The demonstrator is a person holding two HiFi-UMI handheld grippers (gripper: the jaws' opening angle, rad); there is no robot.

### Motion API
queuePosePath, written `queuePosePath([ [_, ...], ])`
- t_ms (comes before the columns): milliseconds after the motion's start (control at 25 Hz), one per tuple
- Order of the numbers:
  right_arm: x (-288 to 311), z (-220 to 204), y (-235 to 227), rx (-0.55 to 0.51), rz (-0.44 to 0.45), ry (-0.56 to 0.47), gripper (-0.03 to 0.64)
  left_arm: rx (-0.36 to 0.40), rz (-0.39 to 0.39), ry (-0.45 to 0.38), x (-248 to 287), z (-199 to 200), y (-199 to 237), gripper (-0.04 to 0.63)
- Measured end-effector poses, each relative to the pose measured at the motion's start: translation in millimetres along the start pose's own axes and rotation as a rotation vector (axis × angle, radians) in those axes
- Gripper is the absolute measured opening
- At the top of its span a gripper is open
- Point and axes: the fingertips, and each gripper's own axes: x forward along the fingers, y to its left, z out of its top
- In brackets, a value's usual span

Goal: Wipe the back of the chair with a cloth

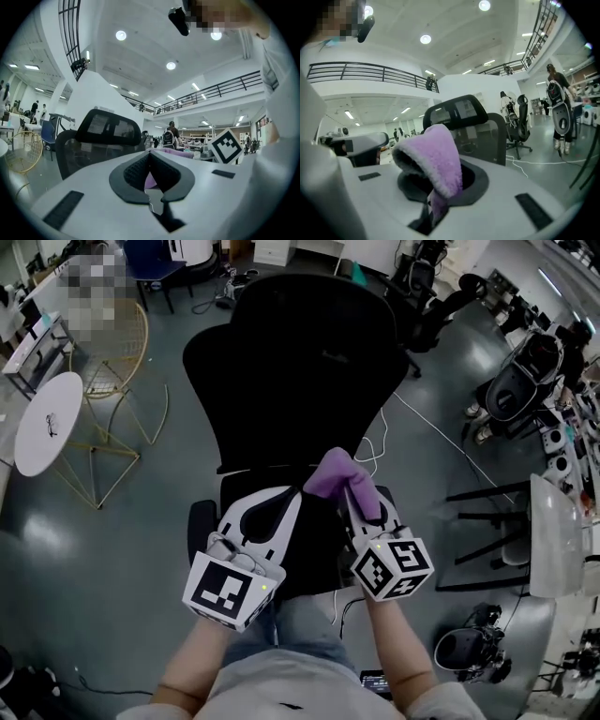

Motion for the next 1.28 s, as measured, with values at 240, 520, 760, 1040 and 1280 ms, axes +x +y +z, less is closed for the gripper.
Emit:
queuePosePath([
  [240, -28.8, 26.5, 36.3, -0.05, 0.044, -0.052, 0.046, 0.026, -0.033, -0.029, -19.4, 23.0, -18.7, 0.012],
  [520, -64.1, 39.1, 71.2, -0.083, 0.074, -0.099, 0.046, 0.063, -0.063, -0.045, -42.1, 34.8, -40.3, 0.012],
  [760, -81.3, 45.2, 92.0, -0.061, 0.113, -0.135, 0.046, 0.078, -0.077, -0.05, -54.8, 38.7, -50.6, 0.012],
  [1040, -90.7, 48.0, 98.0, -0.049, 0.136, -0.153, 0.048, 0.086, -0.082, -0.055, -58.8, 42.5, -57.3, 0.012],
  [1280, -92.5, 46.4, 103.2, -0.089, 0.128, -0.145, 0.046, 0.087, -0.077, -0.05, -63.9, 42.5, -56.4, 0.012],
])
